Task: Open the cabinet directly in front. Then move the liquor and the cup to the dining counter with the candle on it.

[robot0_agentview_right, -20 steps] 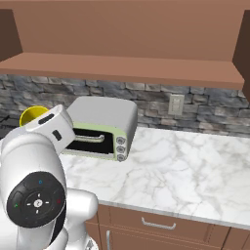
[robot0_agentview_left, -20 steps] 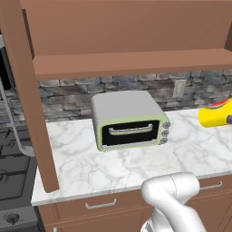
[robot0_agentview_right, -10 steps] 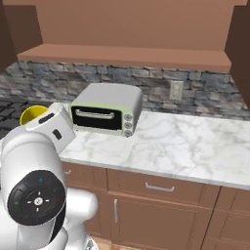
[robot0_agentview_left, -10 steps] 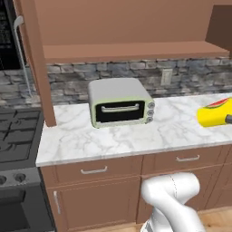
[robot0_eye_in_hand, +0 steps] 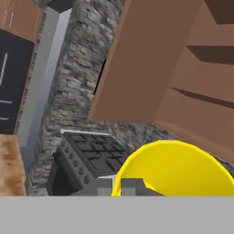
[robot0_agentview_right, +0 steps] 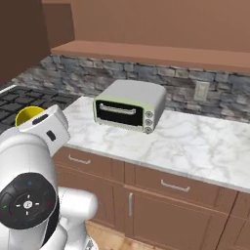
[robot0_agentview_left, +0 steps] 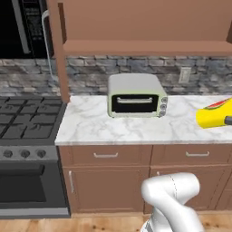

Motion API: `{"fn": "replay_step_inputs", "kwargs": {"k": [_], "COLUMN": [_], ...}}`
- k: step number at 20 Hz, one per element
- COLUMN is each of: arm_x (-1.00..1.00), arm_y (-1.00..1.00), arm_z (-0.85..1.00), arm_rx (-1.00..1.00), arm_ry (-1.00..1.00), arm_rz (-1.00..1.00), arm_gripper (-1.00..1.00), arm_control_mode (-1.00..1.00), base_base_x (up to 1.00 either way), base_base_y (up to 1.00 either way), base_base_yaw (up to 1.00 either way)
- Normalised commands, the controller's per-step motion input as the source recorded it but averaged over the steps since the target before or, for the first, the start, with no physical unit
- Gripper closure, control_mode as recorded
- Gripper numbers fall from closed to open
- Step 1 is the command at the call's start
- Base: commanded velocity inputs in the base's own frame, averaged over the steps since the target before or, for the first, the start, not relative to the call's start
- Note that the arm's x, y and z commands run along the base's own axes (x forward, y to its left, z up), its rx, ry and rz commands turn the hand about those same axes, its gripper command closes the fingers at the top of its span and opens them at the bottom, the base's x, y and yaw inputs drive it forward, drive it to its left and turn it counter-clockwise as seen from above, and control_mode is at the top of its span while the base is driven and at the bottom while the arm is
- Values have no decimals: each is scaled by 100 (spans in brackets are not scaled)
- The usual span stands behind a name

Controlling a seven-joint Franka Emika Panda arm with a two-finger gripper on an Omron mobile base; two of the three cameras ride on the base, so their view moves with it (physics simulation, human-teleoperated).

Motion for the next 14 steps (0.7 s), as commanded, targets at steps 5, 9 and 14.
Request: {"fn": "replay_step_inputs", "kwargs": {"k": [5, 9, 14], "arm_x": [0, 0, 0], "arm_y": [0, 0, 0], "arm_z": [0, 0, 0], "arm_rx": [0, 0, 0], "arm_ry": [0, 0, 0], "arm_rz": [0, 0, 0], "arm_gripper": [100, 100, 100], "arm_control_mode": [100, 100, 100], "base_base_x": [0, 0, 0], "base_base_y": [-32, -37, -33], "base_base_yaw": [52, 51, 51]}}
